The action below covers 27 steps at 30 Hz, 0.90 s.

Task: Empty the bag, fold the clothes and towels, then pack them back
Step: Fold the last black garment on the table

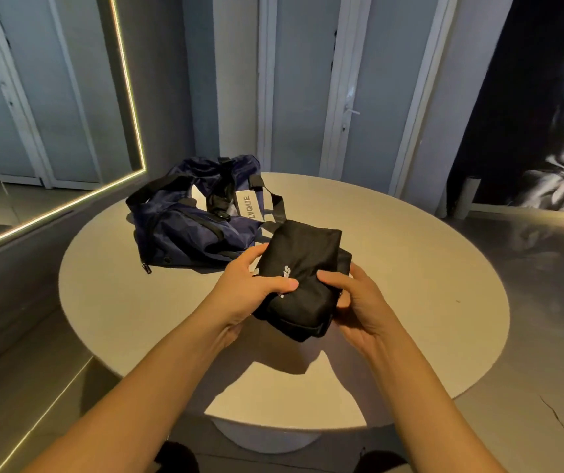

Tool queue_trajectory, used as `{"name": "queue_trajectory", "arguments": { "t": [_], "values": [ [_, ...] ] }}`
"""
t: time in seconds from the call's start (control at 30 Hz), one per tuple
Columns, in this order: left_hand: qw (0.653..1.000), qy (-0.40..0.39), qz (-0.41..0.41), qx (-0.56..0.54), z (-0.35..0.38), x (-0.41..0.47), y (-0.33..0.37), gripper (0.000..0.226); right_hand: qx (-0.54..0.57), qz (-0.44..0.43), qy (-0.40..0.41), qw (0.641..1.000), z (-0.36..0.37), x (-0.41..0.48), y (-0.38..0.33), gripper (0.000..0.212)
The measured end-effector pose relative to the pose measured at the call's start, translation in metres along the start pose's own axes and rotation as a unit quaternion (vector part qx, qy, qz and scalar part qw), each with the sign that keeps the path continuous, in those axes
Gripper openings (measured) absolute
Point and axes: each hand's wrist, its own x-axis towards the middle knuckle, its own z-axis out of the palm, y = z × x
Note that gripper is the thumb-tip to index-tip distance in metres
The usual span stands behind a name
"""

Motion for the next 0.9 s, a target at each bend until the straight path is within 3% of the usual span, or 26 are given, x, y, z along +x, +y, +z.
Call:
{"name": "queue_trajectory", "arguments": {
  "t": [0.07,0.17,0.27,0.37,0.4,0.47,0.53,0.6,0.77,0.9],
  "values": [
    [0.999,0.020,0.020,0.020,-0.009,0.002,0.000,0.067,-0.021,-0.023,0.011,0.999,0.012,0.010,0.006,0.054],
    [0.998,0.045,0.018,0.039,-0.024,0.010,-0.005,0.055,-0.015,-0.013,-0.052,0.998,0.027,0.023,0.012,0.054],
    [0.997,0.046,-0.018,0.064,-0.035,0.018,-0.011,0.055,-0.123,-0.028,-0.062,0.990,0.035,0.042,0.017,0.061],
    [0.979,0.060,-0.004,0.195,-0.055,0.041,-0.009,0.065,-0.175,-0.034,-0.039,0.983,0.033,0.064,0.025,0.065],
    [0.950,0.097,0.038,0.294,-0.067,0.056,-0.007,0.064,-0.195,-0.032,-0.027,0.980,0.030,0.070,0.029,0.066],
    [0.846,0.172,0.129,0.487,-0.094,0.090,-0.002,0.063,-0.242,-0.027,-0.007,0.970,0.022,0.079,0.037,0.066],
    [0.762,0.161,0.149,0.610,-0.119,0.120,-0.002,0.072,-0.276,-0.030,0.004,0.961,0.017,0.086,0.046,0.065],
    [0.718,0.107,0.124,0.677,-0.135,0.142,-0.012,0.083,-0.299,-0.039,0.009,0.953,0.015,0.090,0.050,0.066],
    [0.730,0.059,0.103,0.673,-0.135,0.141,-0.061,0.095,-0.324,-0.046,0.005,0.945,0.015,0.099,0.048,0.063],
    [0.738,0.038,0.099,0.667,-0.136,0.112,-0.084,0.106,-0.272,-0.024,0.008,0.962,0.021,0.102,0.029,0.062]
  ]
}}
